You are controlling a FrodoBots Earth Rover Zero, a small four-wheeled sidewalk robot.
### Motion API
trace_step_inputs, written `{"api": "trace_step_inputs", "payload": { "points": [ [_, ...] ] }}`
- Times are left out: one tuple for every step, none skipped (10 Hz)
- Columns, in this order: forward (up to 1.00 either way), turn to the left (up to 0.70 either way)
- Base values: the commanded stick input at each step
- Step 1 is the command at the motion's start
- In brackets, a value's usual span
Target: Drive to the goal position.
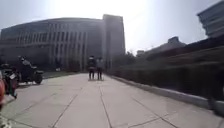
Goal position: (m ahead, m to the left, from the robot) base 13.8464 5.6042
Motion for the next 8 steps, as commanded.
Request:
{"api": "trace_step_inputs", "payload": {
  "points": [
    [0.7,-0.01],
    [0.7,-0.01],
    [0.7,-0.01],
    [0.7,-0.01],
    [0.7,-0.01],
    [0.7,-0.01],
    [0.7,-0.01],
    [0.7,-0.01]
  ]
}}
